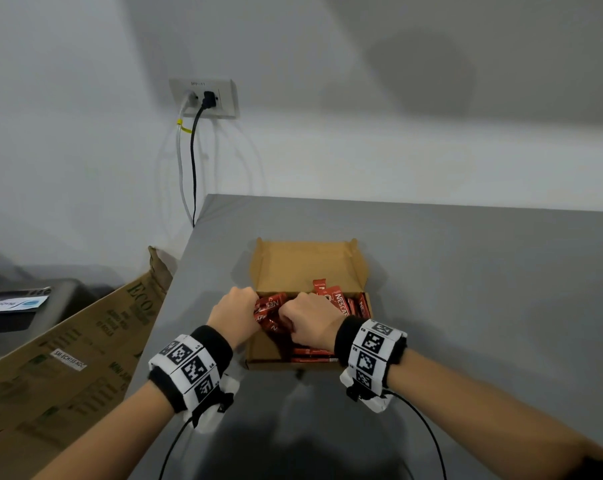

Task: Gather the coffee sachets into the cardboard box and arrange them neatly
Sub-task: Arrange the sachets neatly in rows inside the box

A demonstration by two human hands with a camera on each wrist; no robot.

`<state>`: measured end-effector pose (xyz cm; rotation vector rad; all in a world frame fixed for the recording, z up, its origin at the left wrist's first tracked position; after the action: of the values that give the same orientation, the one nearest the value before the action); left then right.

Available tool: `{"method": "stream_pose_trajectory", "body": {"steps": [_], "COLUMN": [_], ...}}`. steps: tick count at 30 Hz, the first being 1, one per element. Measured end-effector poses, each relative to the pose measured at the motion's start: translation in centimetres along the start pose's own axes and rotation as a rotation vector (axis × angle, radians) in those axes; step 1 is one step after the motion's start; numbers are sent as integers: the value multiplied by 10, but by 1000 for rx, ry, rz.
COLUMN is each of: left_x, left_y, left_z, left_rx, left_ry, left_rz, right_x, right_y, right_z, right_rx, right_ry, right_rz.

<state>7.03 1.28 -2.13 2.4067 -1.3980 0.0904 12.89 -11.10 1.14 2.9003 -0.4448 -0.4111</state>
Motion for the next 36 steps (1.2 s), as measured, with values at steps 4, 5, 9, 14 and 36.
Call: {"method": "stream_pose_trajectory", "body": {"steps": [4,5,9,14,36], "left_x": [5,7,13,17,11], "left_y": [6,7,11,9,4], "left_z": [-4,-6,-6,-7,7], "left_rx": [-43,-40,-48,-26,140], "left_ry": [-35,-52,-135,-154,-29], "left_rz": [-9,-6,16,13,84], "right_x": [-7,-9,-15,-17,15], "right_y": [2,2,-1,-8,-11], "right_z": [0,0,-4,-4,-2], "right_rx": [-61,-74,-108,-115,-95], "right_ry": [132,161,255,280,257], "right_rz": [-55,-65,-61,-29,170]}}
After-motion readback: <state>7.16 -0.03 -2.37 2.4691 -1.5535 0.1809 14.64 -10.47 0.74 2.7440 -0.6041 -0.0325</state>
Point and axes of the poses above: each hand's wrist, its own y-axis away from the middle knuckle, its own z-axis out of the palm, x = y × z, the point moved 3 cm from there along -y, towards the middle knuckle, and after that the axes turned 2 degrees about -z, right-handed, at the moved point
